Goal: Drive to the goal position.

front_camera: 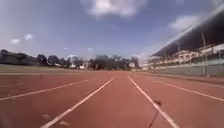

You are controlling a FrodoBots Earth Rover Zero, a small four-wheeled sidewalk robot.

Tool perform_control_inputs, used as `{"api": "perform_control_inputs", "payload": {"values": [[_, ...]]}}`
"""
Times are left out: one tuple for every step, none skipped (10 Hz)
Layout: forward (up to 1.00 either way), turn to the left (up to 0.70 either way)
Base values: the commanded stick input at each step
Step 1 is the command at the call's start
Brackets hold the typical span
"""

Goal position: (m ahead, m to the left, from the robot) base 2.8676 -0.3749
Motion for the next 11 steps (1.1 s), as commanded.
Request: {"api": "perform_control_inputs", "payload": {"values": [[0.7,0.0],[0.7,0.0],[0.7,0.0],[0.7,0.0],[0.7,0.0],[0.7,0.0],[0.7,0.0],[0.7,0.0],[0.7,0.0],[0.7,0.0],[0.7,0.0]]}}
